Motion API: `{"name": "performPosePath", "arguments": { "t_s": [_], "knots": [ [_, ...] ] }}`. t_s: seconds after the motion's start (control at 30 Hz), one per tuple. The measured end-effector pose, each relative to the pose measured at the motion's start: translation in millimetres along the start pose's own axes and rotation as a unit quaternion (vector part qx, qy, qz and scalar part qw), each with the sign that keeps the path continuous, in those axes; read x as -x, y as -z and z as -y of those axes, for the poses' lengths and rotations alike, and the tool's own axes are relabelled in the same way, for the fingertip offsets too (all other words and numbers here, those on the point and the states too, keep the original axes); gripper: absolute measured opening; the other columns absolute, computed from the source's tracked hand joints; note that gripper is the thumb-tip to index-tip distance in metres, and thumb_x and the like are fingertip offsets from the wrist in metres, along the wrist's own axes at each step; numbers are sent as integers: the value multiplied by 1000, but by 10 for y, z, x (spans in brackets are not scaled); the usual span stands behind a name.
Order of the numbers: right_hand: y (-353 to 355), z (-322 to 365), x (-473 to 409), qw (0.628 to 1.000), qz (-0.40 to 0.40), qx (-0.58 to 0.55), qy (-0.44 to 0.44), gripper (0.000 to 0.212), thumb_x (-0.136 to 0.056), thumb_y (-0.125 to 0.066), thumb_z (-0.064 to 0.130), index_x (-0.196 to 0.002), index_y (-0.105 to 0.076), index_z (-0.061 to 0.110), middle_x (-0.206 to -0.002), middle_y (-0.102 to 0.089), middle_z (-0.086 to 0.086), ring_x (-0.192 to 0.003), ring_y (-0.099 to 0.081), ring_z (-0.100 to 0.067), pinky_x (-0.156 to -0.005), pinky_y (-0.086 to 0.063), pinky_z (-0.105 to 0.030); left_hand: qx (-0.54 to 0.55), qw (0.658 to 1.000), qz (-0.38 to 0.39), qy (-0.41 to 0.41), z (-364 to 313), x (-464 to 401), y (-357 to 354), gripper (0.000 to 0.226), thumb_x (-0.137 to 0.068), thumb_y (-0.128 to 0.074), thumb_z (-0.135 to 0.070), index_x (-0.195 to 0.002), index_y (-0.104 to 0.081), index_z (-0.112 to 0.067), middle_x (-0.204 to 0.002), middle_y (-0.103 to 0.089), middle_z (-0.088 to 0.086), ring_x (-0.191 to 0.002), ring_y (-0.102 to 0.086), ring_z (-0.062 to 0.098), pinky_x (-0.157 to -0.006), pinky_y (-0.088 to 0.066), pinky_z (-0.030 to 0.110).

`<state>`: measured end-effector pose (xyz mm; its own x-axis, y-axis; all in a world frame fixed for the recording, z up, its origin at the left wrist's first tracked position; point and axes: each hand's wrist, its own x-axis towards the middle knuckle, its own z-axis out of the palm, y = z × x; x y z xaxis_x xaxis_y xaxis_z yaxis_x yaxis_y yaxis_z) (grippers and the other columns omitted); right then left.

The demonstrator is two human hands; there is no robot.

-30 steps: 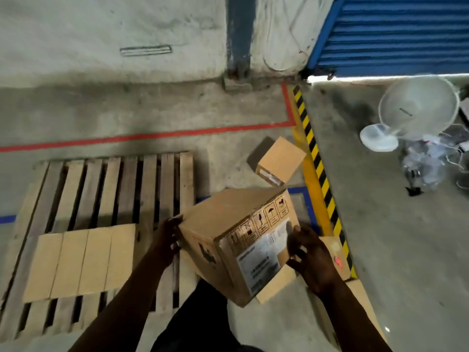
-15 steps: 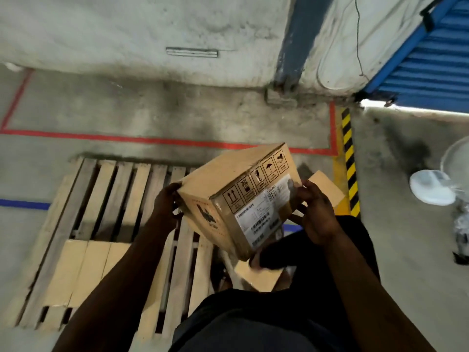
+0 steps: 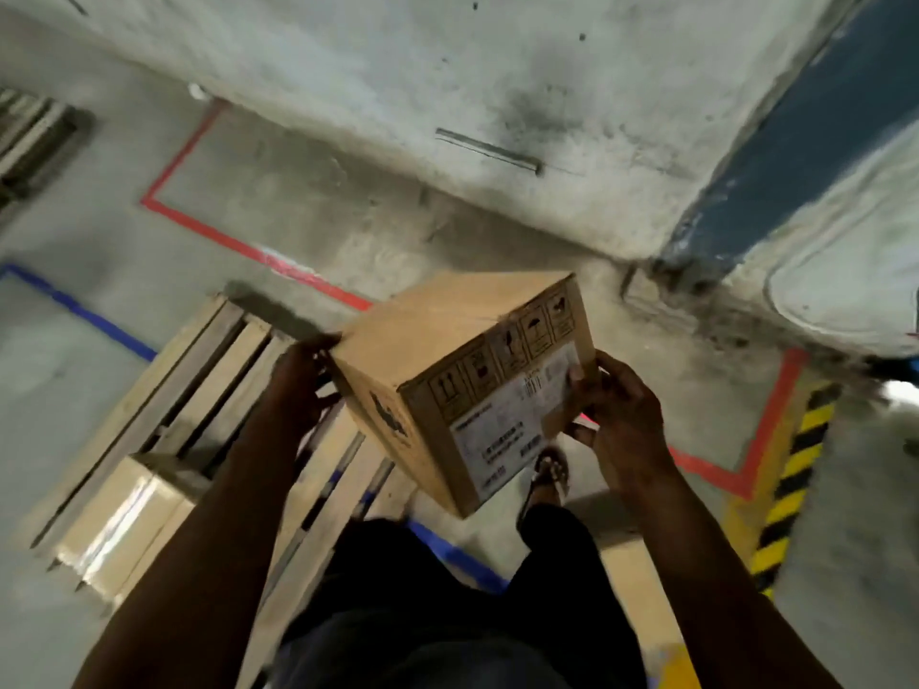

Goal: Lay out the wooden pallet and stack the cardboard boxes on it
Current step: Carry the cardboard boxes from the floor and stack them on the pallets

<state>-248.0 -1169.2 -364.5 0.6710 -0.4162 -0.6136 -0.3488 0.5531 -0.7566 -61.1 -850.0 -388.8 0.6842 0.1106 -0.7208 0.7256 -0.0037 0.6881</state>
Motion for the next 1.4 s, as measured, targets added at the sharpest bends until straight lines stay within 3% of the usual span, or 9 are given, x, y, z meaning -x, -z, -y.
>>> {"name": "performPosePath", "arguments": {
  "t_s": [0.33, 0.53, 0.7, 0.9, 1.0, 1.1, 1.2, 1.27, 1.4],
  "knots": [
    [-373, 1744, -1370, 991, 105, 83, -6, 47, -95, -67, 5, -139, -62, 19, -123, -75, -5, -119, -69, -36, -88, -61, -59, 88, 991, -81, -59, -1099, -161, -914, 48, -83, -69, -40, -127, -71, -19, -110, -62, 2, -98, -59, 21, -71, -46, 34],
    [-803, 1973, -2163, 963, 185, 195, -37, 46, -92, -72, 10, -136, -62, 20, -130, -70, -14, -119, -67, -40, -81, -62, -54, 187, 969, -155, -35, -848, -356, -941, 62, -72, -72, -38, -132, -67, -22, -114, -63, 3, -106, -59, 25, -78, -46, 39],
    [-1318, 1990, -2839, 909, 247, 329, -68, 45, -94, -63, -3, -116, -63, 36, -119, -71, -3, -112, -68, -33, -75, -61, -47, 284, 928, -242, 3, -546, -626, -1133, 52, -74, -71, -26, -125, -67, -15, -99, -62, 9, -87, -53, 23, -72, -43, 36],
    [-1990, 2289, -3350, 815, 346, 459, -75, 36, -94, -74, 10, -123, -67, 30, -124, -73, -6, -116, -68, -35, -86, -63, -54, 381, 863, -320, 83, -470, -556, -1292, 12, -90, -68, -31, -100, -70, -26, -100, -60, 9, -95, -55, 31, -85, -50, 46],
    [-2466, 2378, -3422, 774, 388, 492, -87, 27, -99, -63, 15, -117, -66, 35, -121, -71, -6, -112, -67, -31, -86, -59, -52, 413, 835, -359, 66, -474, -580, -1276, 23, -89, -68, -27, -111, -69, -18, -108, -61, 12, -88, -55, 29, -71, -50, 39],
    [-3014, 2369, -3435, 711, 422, 550, -115, 16, -106, -47, 40, -114, -61, 40, -129, -64, -1, -112, -60, -26, -98, -50, -57, 449, 801, -389, 74, -516, -653, -1257, 40, -91, -67, -40, -126, -64, -22, -111, -57, 14, -74, -51, 28, -67, -45, 37],
    [-3592, 2295, -3444, 619, 484, 607, -116, 28, -101, -42, 64, -111, -62, 45, -113, -64, 6, -101, -59, -21, -98, -48, -62, 517, 738, -421, 104, -577, -757, -1261, 75, -82, -72, -55, -147, -45, -28, -138, -48, 11, -113, -54, 43, -82, -46, 59],
    [-3956, 2263, -3501, 569, 515, 630, -118, 48, -92, -42, 81, -120, -58, 45, -126, -62, 1, -109, -60, -27, -95, -48, -62, 552, 696, -447, 102, -670, -845, -1267, 86, -80, -74, -56, -154, -38, -28, -153, -41, 9, -127, -49, 44, -87, -43, 63],
    [-4766, 2178, -3646, 504, 544, 659, -121, 121, -49, -47, 109, -152, -36, 44, -162, -42, -4, -144, -41, -42, -97, -46, -73, 579, 651, -485, 71, -1029, -945, -1181, 45, -94, -67, -47, -132, -53, -27, -144, -44, 13, -84, -49, 30, -79, -41, 49]
  ]
}}
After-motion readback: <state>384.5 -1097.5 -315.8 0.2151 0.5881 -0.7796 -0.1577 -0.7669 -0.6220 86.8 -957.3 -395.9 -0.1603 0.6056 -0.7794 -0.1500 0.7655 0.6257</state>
